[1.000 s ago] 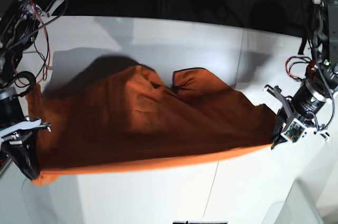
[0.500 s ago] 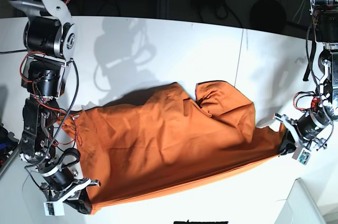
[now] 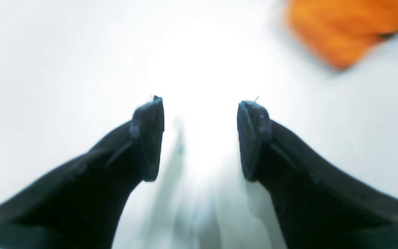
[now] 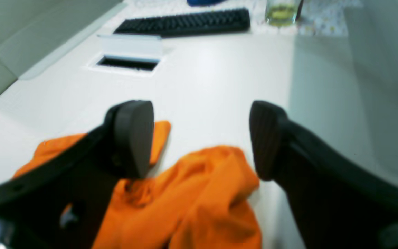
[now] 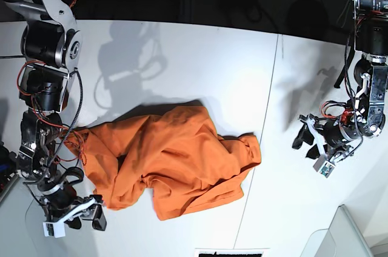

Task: Layout the t-shirt on the table in an organized manner, then fold the t-shirt properly
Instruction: 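Grasp the shirt end nearest the left gripper with the left gripper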

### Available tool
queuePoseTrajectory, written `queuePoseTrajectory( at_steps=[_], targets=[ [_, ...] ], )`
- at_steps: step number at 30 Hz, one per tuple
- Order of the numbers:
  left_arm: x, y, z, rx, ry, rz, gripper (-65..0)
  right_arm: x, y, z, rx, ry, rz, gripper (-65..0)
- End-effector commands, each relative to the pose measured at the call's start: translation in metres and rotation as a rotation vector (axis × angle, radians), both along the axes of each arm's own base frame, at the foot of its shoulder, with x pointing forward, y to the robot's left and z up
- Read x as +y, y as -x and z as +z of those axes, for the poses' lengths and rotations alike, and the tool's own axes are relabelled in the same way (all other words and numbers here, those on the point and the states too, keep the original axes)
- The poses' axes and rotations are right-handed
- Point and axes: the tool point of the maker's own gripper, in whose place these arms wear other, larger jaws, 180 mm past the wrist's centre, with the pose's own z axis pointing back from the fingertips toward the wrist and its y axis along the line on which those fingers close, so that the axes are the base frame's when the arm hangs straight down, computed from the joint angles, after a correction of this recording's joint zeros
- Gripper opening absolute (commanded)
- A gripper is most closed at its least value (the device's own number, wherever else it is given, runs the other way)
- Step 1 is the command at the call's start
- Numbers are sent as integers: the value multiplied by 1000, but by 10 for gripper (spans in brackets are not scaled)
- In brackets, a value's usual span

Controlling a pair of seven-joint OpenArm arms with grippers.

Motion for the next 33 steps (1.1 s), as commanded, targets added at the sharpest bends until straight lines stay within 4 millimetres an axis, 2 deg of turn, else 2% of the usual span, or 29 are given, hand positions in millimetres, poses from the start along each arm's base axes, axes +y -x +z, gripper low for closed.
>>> queuePoseTrajectory(
  at_steps=[1,4,7,11,15,18,21,26,27,28,29,30,31,33],
  targets=[
    [-6,-9,25,-64,24,-36,-293,-13,-2,18,-44,-8,-20,-226],
    [-35,9,31,-62,72,-149,-293,-30,22,-14,7,6,-43,-226],
    [-56,32,27,-48,107,-199,-293,-56,53,-42,48,28,-92,-226],
    [-75,57,8,-7,143,-222,-293,-91,90,-71,97,40,-157,-226],
    [-95,68,-10,-7,178,-224,-293,-114,114,-87,106,78,-187,-226],
    [-107,64,-16,-34,190,-218,-293,-114,117,-94,125,89,-184,-226],
    [-111,52,-23,-33,219,-159,-293,-103,113,-100,143,97,-151,-226],
    [-130,30,-31,-16,294,-123,-293,-83,105,-119,208,169,-90,-227],
    [-134,26,-32,-11,308,-117,-293,-79,105,-124,221,172,-77,-251],
    [-137,23,-34,-4,320,-111,-293,-74,106,-128,233,176,-63,-301],
    [-140,21,-37,2,332,-106,-296,-70,108,-133,246,179,-51,-365],
    [-141,19,-40,9,336,-101,-326,-67,110,-137,257,182,-41,-435],
    [-142,18,-44,18,334,-96,-395,-65,113,-142,270,184,-33,-503],
    [-141,17,-52,31,325,-92,-617,-64,115,-146,286,185,-30,-593]
  ],
)
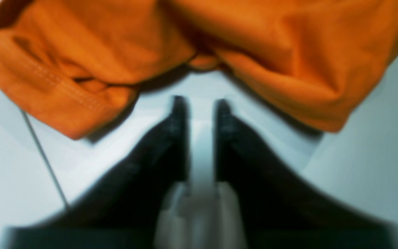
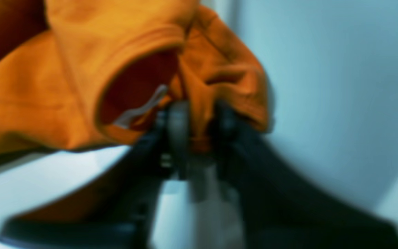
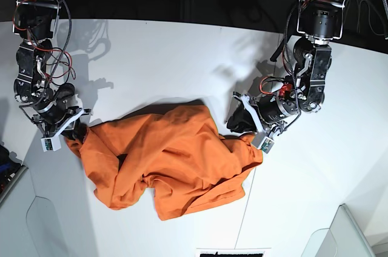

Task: Layout the t-shirt on the table in an organized manner, then fold the t-shirt properly
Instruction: 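Grasp the shirt end nearest the left gripper with the left gripper, then grasp the opposite shirt end with the right gripper and pull outward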

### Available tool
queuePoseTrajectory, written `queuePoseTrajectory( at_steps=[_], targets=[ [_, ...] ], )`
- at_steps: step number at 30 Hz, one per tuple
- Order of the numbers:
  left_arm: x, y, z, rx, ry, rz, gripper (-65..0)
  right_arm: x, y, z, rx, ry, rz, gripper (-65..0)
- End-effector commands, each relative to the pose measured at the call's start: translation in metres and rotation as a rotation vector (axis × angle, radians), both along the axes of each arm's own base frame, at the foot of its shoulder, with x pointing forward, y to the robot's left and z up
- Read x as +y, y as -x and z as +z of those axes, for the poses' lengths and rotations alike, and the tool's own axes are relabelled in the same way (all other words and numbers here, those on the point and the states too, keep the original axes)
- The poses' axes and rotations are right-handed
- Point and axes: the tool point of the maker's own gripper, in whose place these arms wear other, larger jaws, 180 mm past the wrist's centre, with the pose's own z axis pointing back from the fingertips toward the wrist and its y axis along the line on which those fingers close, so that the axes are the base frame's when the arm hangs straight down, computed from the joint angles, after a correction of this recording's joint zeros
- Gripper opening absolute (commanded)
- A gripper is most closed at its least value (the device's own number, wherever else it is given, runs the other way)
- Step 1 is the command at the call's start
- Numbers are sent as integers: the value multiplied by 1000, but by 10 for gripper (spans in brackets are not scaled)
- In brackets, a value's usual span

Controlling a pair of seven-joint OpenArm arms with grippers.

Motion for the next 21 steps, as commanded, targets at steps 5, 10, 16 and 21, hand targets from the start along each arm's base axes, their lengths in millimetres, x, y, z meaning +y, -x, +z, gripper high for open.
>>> queuePoseTrajectory(
  at_steps=[5,10,16,21],
  targets=[
    [1,-7,13,-37,11,-27,-650,-9,-6,11,-21,14,-8,-650],
    [15,-7,44,-77,18,-44,-650,-10,4,14,0,3,-6,-650],
    [37,11,106,-201,-97,-147,-650,-12,34,64,-106,-66,-32,-650],
    [30,34,145,-266,-173,-260,-650,-15,56,128,-227,-73,-24,-650]
  ],
)
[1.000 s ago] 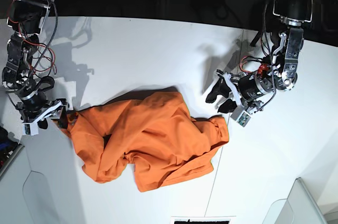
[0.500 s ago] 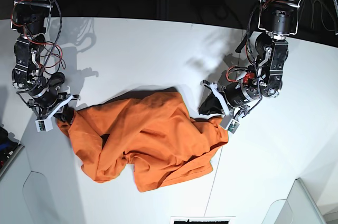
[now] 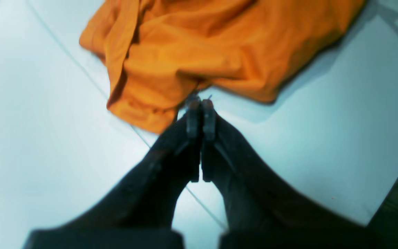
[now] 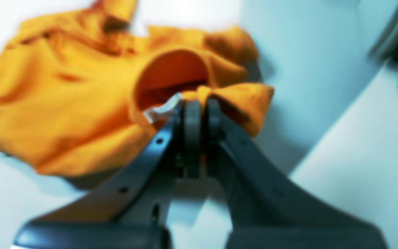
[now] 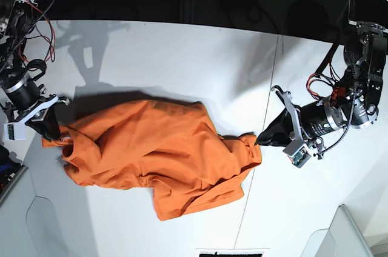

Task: Layout the t-shirt on the table in an organized manner, then fold the t-shirt properly
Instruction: 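Grasp the opposite shirt end with the right gripper and pull outward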

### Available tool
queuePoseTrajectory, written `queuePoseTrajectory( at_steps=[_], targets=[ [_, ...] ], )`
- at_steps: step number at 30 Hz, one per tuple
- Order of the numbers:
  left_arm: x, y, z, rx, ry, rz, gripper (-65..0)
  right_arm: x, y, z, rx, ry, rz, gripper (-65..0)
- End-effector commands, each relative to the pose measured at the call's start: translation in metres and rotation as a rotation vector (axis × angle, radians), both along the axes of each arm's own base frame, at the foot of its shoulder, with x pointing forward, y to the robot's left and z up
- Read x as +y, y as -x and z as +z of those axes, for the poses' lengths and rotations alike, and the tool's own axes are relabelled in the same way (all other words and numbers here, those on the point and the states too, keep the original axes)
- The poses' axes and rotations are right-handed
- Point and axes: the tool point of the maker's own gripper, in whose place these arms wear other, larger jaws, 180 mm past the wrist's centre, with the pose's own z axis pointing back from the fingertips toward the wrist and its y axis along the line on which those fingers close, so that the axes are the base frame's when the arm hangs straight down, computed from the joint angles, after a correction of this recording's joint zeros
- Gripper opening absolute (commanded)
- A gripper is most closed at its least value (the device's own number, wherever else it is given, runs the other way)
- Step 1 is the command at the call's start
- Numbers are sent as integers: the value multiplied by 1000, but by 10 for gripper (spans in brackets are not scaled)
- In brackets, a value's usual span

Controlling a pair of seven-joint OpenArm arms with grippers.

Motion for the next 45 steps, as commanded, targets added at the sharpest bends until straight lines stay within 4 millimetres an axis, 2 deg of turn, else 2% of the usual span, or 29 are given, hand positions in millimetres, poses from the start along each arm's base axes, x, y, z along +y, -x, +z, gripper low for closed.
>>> queuePoseTrajectory(
  at_steps=[1,6,8,11,13,14,15,16,18,21,24,28,33,36,41,45],
  targets=[
    [-1,1,15,-40,-4,-24,-650,-6,-1,25,-60,8,-1,-650],
    [-8,8,18,-52,-1,-44,-650,-17,-1,73,-203,-37,-34,-650],
    [-10,6,15,-45,17,-36,-650,-29,-9,75,-211,-7,-85,-650],
    [-14,1,5,-21,78,-7,-650,-37,-22,62,-168,14,-116,-644],
    [-18,-4,-4,4,129,18,-650,-38,-28,45,-122,-6,-118,-416],
    [-21,-7,-8,17,153,30,-650,-38,-29,36,-98,-18,-119,-327],
    [-25,-9,-13,32,174,40,-650,-38,-28,28,-71,-25,-119,-272],
    [-28,-12,-17,44,195,49,-650,-39,-26,20,-40,-29,-120,-260],
    [-34,-17,-23,65,227,64,-627,-43,-18,8,29,-25,-130,-262],
    [-34,-25,-36,79,211,91,-565,-61,-6,2,64,-27,-180,-262],
    [-23,-27,-48,87,170,114,-532,-87,11,0,65,-48,-258,-262],
    [-7,-26,-55,99,126,128,-524,-113,41,-14,116,-46,-338,-262],
    [-4,-27,-52,90,131,130,-524,-111,75,-43,203,-60,-342,-262],
    [-7,-27,-48,94,171,127,-524,-105,86,-59,219,-87,-350,-262],
    [-9,-27,-46,93,184,126,-524,-95,80,-77,169,-166,-383,-262],
    [-8,-27,-46,93,184,126,-524,-89,64,-93,197,-192,-383,-263]
  ],
)
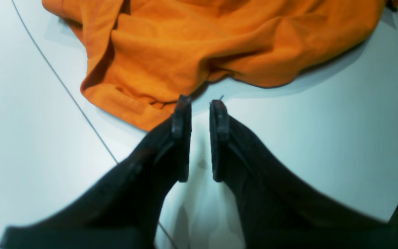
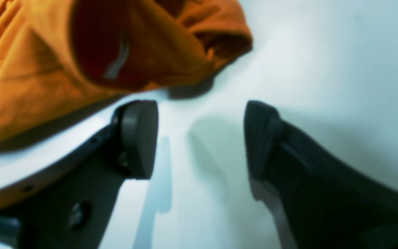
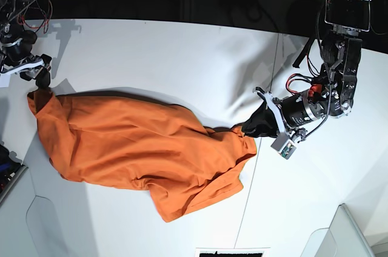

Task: Layout the t-shirt on the table in an organized manner, then fold the t-shirt properly
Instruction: 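Grasp the opposite shirt end with the right gripper and pull outward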

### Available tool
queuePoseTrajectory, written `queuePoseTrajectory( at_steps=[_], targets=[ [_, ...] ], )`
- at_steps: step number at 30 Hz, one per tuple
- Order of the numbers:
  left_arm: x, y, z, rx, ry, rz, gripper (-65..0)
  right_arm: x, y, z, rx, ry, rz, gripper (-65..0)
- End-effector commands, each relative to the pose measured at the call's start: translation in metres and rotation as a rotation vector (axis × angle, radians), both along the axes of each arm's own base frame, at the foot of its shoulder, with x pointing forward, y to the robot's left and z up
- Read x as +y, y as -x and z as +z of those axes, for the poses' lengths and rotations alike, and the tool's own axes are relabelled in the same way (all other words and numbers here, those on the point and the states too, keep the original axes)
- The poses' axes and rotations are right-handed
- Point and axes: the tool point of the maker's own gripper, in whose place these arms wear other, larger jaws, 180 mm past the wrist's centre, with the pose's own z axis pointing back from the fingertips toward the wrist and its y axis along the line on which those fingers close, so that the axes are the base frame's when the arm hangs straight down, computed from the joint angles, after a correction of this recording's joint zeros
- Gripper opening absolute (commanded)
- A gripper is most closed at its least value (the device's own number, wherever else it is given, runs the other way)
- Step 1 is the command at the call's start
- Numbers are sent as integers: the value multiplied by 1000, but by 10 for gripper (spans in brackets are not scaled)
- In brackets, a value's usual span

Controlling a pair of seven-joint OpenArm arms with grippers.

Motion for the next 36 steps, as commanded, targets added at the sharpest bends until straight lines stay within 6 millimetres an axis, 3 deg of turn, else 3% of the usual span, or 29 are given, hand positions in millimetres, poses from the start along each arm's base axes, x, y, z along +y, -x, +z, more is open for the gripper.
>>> queuePoseTrajectory(
  at_steps=[1,3,4,7,8,12,17,20,22,27,30,32,36],
  targets=[
    [1,-10,20,-60,26,0,-524,-6,-15,13,-46,13,-1,-264],
    [1,-10,19,-59,26,0,-524,-1,-25,9,-47,-17,0,-282],
    [1,-9,19,-57,26,-1,-524,2,-30,6,-44,-29,7,-334],
    [1,-9,18,-54,23,-1,-524,15,-35,2,-15,-52,46,-626],
    [1,-9,18,-55,23,-1,-524,19,-36,5,-16,-70,57,-650],
    [1,-9,18,-53,21,-1,-524,33,-45,38,-128,-144,118,-650],
    [4,-5,11,-20,-10,-7,-524,32,-64,111,-342,-104,141,-650],
    [8,-6,12,-25,-17,-5,-524,34,-87,146,-427,-42,159,-650],
    [9,-6,12,-27,-18,-4,-524,39,-108,157,-449,-5,176,-650],
    [6,-6,12,-27,-10,-5,-524,74,-162,149,-409,1,265,-642],
    [7,-6,12,-25,-14,-5,-524,95,-184,125,-333,4,302,-385],
    [7,-6,12,-25,-14,-5,-524,111,-188,107,-266,7,351,-304],
    [7,-6,11,-22,-17,-5,-524,123,-175,85,-173,3,404,-305]
  ],
)
